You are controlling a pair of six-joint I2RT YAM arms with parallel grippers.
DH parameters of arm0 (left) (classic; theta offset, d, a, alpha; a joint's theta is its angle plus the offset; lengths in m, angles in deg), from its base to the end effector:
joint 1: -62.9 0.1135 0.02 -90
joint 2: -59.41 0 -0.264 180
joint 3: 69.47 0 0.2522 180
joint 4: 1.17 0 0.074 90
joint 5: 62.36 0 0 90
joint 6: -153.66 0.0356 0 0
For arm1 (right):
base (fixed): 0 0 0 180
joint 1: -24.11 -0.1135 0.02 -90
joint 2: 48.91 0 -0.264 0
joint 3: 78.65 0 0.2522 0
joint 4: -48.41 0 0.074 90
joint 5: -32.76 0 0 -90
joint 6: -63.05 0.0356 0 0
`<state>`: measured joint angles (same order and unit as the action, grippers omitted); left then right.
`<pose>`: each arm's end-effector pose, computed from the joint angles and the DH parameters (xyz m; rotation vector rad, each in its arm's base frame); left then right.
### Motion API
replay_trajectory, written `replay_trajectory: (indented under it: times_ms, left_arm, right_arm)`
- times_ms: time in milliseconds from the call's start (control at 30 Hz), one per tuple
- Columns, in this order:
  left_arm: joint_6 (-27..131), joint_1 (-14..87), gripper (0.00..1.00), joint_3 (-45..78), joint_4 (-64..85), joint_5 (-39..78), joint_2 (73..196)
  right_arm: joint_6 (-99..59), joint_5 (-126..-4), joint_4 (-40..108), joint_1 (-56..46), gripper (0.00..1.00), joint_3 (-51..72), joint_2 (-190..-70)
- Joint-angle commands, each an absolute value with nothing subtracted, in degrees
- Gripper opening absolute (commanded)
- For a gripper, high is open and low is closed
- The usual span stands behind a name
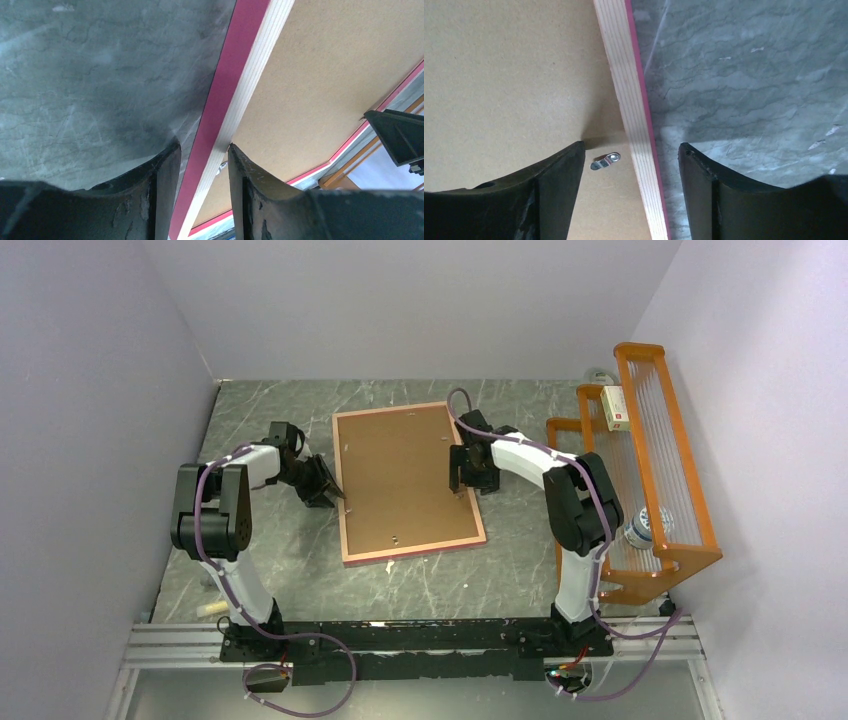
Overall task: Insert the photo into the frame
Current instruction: Install the photo frame at the center of the board.
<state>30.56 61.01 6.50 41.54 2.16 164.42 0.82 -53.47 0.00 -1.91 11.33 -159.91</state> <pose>0.3414 -0.0266 0.1453 -0.6733 2.7990 -0.7593 0.3502 0.1683 0.1670 0.0592 2.7877 0.1470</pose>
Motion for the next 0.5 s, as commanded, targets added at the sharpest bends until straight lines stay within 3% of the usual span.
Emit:
replay_trajectory:
  times_ms: [0,133,233,333,467]
  left_arm:
    - [30.63,61.01,0.46,4.77,42.74,4.27,163.91]
    - [30.70,61.03,0.46,4.50,42.57,4.13,163.74]
    - [30.70,61.03,0.46,4.49,42.52,4.01,163.87]
    - [30.88,61.05,0.46,4.61,42.52,3.74,164.20]
    - [31.01,61.06,0.46,4.93,42.59,3.47,164.47]
  right_arm:
    - [1.49,-49.17,-2.47,-2.97,0.68,13.15,-160.91]
    - [0.95,-50.83,-1.83,-3.05,0.53,11.15,-160.03]
    - [0.34,-51.43,-1.35,-3.05,0.49,9.70,-158.72]
    - [-0.35,-52.25,-1.30,-3.05,0.50,9.21,-158.01]
    - [-0.75,-53.40,-1.47,-3.05,0.59,9.54,-158.14]
